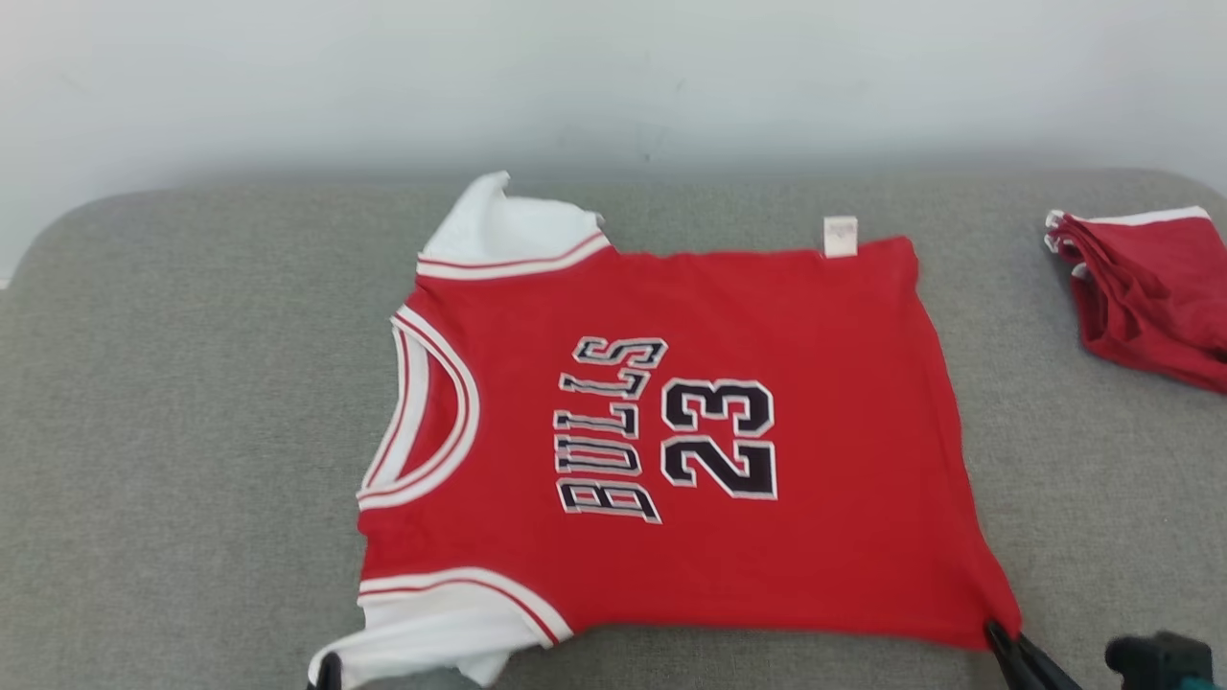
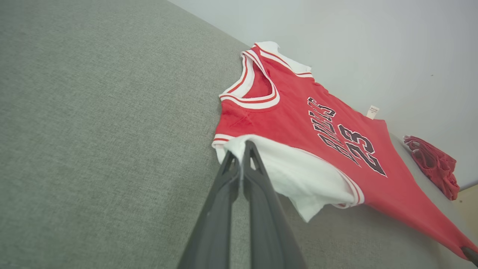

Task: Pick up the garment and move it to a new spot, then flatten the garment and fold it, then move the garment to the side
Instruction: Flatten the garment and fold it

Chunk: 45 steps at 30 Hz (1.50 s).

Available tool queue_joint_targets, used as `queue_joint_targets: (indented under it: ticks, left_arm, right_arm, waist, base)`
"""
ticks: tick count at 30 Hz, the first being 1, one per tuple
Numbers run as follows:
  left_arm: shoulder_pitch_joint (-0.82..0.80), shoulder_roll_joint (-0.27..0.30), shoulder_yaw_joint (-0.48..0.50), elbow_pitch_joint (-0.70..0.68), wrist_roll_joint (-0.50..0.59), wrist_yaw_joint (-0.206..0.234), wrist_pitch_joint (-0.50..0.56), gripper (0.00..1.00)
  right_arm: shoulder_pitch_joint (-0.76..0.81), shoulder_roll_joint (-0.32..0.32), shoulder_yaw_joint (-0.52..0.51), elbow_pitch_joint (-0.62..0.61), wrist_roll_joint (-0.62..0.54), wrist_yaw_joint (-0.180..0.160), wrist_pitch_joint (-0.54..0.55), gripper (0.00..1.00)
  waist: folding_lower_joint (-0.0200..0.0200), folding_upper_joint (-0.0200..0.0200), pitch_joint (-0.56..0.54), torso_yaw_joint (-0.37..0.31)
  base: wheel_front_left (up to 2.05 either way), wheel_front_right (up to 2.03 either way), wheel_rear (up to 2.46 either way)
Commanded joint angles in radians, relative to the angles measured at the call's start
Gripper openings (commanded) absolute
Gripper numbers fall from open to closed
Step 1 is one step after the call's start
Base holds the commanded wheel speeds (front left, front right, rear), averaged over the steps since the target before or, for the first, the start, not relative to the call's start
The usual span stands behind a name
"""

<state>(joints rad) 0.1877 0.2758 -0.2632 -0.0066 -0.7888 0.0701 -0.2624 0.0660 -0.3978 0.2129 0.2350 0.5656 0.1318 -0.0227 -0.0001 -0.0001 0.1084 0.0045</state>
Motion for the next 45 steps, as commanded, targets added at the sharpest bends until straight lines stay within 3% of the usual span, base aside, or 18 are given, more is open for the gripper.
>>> queue_joint_targets:
  ticks: [1,8,18,28,38,39,40,41,42,45]
  left_arm:
    - [0.023,0.006,-0.007,0.004,0.013,-0.007,-0.001,0.0]
    - [0.003,0.019,-0.033,-0.005,0.04,-0.018,0.007,0.0]
    - [-0.204,0.093,-0.068,0.016,0.095,-0.081,0.091,0.0]
    - [-0.558,0.135,-0.076,0.164,0.096,-0.151,0.207,0.0]
    - [-0.771,0.124,-0.123,0.404,0.105,-0.192,0.185,0.0]
    - [-0.782,0.121,-0.127,0.42,0.106,-0.194,0.174,0.0]
    - [-0.79,0.117,-0.128,0.435,0.105,-0.192,0.159,0.0]
    - [-0.794,0.116,-0.134,0.449,0.11,-0.193,0.147,0.53]
    - [-0.796,0.113,-0.14,0.463,0.112,-0.194,0.137,1.0]
    - [-0.788,0.102,-0.158,0.489,0.106,-0.198,0.105,1.0]
  right_arm:
    - [0.051,-0.013,-0.028,-0.021,-0.025,-0.002,0.02,0.0]
    - [0.127,0.043,-0.085,-0.105,-0.052,-0.002,0.083,0.0]
    - [-0.009,0.08,-0.044,-0.141,-0.025,-0.002,0.165,0.0]
    - [-0.269,0.115,-0.032,-0.04,0.026,-0.002,0.224,0.0]
    - [-0.449,0.144,-0.003,0.107,0.03,-0.002,0.195,0.0]
    - [-0.458,0.142,0.001,0.114,0.029,-0.002,0.182,0.32]
    - [-0.46,0.139,0.006,0.124,0.031,-0.002,0.172,0.47]
    - [-0.462,0.135,0.009,0.132,0.03,-0.002,0.16,1.0]
    - [-0.466,0.129,0.014,0.136,0.025,-0.002,0.146,1.0]
    - [-0.45,0.113,0.031,0.144,0.023,-0.002,0.116,1.0]
  waist:
    - [0.0001,0.0001,-0.018,0.016]
    - [0.0001,0.0001,-0.008,-0.001]
    - [0.0001,0.0001,0.003,-0.054]
    - [0.0001,0.0001,0.118,-0.093]
    - [0.0001,0.0001,0.176,-0.108]
    - [0.0001,0.0001,0.177,-0.108]
    - [0.0001,0.0001,0.175,-0.107]
    - [0.0001,0.0001,0.173,-0.105]
    - [0.0001,0.0001,0.169,-0.104]
    - [0.0001,0.0001,0.154,-0.097]
  base:
    - [0.0,0.0,0.0]
    - [0.0,0.0,0.0]
    - [0.0,0.0,0.0]
    - [0.0,0.0,0.0]
    - [0.0,0.0,0.0]
    - [0.0,0.0,0.0]
    - [0.0,0.0,0.0]
    - [0.0,0.0,0.0]
    - [0.0,0.0,0.0]
    - [0.0,0.0,0.0]
